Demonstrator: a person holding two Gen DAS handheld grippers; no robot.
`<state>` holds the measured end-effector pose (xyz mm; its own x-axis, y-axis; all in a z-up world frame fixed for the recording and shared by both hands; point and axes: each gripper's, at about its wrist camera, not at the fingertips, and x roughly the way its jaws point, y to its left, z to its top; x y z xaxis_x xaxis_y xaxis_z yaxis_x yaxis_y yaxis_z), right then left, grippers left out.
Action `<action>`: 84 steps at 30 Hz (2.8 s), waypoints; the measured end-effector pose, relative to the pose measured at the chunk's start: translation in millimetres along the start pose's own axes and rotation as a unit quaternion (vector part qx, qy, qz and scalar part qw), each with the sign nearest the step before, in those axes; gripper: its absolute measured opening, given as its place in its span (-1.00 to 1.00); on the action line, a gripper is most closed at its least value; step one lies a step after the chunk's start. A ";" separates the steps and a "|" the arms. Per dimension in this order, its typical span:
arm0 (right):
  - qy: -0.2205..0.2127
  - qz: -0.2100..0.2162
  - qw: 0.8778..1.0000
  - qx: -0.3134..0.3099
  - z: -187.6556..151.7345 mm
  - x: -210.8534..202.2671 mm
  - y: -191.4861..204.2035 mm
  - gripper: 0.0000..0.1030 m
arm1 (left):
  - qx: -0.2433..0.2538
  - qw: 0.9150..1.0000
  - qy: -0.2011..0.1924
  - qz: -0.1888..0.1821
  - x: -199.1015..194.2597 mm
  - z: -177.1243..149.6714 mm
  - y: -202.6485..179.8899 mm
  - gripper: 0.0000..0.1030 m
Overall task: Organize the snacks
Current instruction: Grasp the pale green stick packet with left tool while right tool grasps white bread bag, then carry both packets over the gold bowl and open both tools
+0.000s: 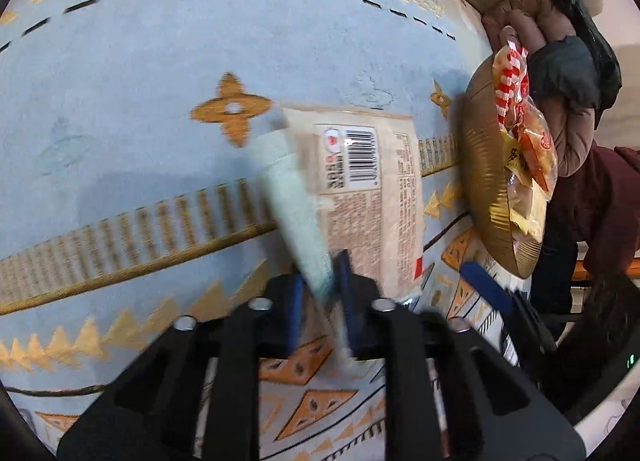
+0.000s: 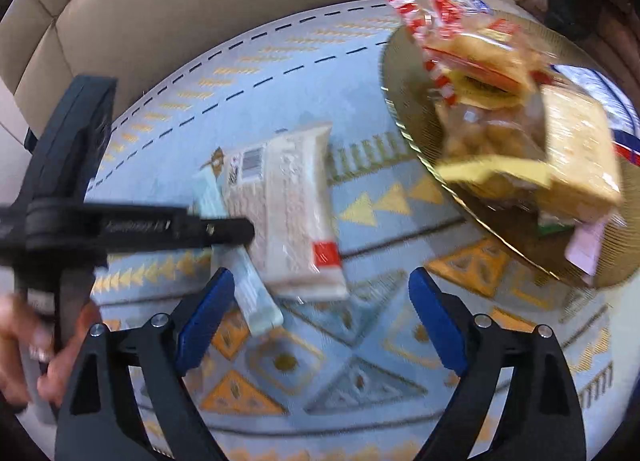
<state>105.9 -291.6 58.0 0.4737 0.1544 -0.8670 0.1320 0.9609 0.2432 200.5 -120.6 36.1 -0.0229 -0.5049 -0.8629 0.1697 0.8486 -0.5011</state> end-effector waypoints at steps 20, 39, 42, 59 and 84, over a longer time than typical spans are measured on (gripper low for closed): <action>0.039 -0.055 0.995 -0.080 21.7 75.6 54.3 0.85 | 0.086 0.991 0.029 0.094 -25.5 -62.5 33.6 -0.22; 0.016 -0.063 0.996 -0.055 -43.9 30.0 22.6 0.49 | 0.191 0.957 -0.011 0.218 1.8 -107.0 -17.1 -0.58; 0.031 -0.074 0.995 -0.053 -83.1 15.4 8.5 0.49 | 0.214 0.950 -0.013 0.228 6.0 -117.9 -26.8 -0.45; 0.071 -0.078 0.994 -0.029 -117.3 -4.6 -5.9 0.70 | 0.227 0.935 -0.029 0.273 13.7 -156.4 -33.8 -0.20; -0.012 -0.052 0.998 -0.021 -96.2 -87.3 -29.4 0.43 | 0.353 0.910 -0.115 0.182 -34.1 -124.6 -141.0 -0.65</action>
<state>-23.1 -311.2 84.7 0.4795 0.0486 -0.8762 0.1443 0.9805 0.1334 54.6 -203.4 127.9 0.3550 -0.2984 -0.8860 0.7176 0.6944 0.0536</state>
